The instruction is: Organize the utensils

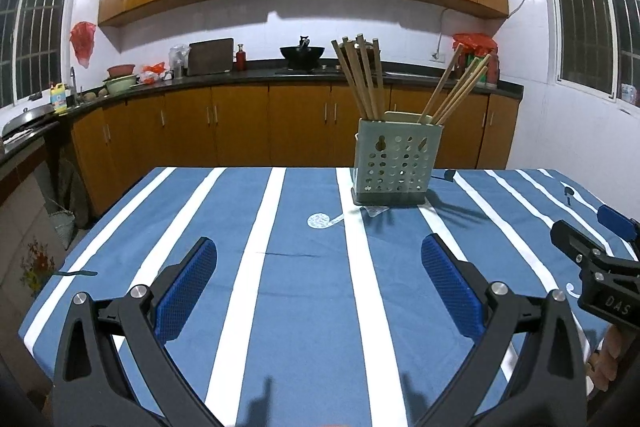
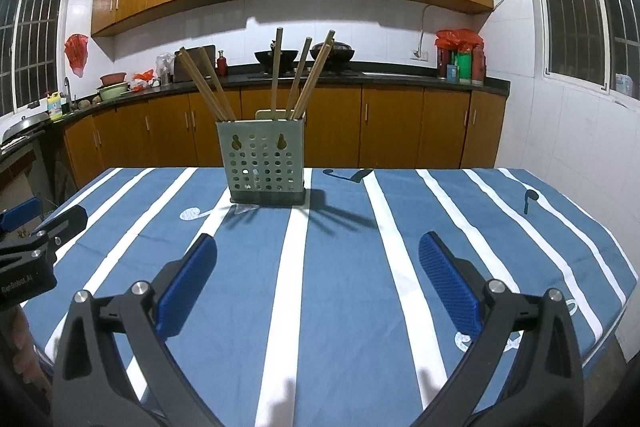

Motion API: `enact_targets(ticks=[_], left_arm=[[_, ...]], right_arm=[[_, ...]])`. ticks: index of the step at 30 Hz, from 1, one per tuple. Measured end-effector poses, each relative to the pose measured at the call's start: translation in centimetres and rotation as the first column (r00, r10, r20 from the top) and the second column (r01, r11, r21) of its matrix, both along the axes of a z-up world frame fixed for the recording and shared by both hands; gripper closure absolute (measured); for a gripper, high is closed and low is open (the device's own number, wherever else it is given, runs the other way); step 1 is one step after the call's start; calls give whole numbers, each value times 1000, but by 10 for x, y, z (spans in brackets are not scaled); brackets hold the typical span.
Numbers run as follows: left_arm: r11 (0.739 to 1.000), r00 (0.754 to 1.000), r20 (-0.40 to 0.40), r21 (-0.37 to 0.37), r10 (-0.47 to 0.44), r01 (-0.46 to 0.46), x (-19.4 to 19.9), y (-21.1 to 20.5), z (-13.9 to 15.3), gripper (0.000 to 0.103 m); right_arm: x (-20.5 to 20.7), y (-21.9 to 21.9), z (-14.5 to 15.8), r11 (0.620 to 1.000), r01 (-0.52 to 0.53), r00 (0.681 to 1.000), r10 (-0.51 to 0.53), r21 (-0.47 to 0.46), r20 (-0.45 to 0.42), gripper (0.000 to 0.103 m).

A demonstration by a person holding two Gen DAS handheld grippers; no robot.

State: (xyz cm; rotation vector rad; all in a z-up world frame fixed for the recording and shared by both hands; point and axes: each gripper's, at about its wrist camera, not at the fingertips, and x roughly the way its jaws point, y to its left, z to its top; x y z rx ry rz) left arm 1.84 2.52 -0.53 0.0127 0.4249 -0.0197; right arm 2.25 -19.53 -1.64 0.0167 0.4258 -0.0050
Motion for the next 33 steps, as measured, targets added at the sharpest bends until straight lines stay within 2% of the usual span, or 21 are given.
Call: enact_targets(ticks=[33], left_arm=[[1000, 1000, -7, 7, -10, 10, 0, -9, -1, 2]], right_arm=[[1, -2, -3, 1000, 3, 1000, -3, 17, -17, 4]])
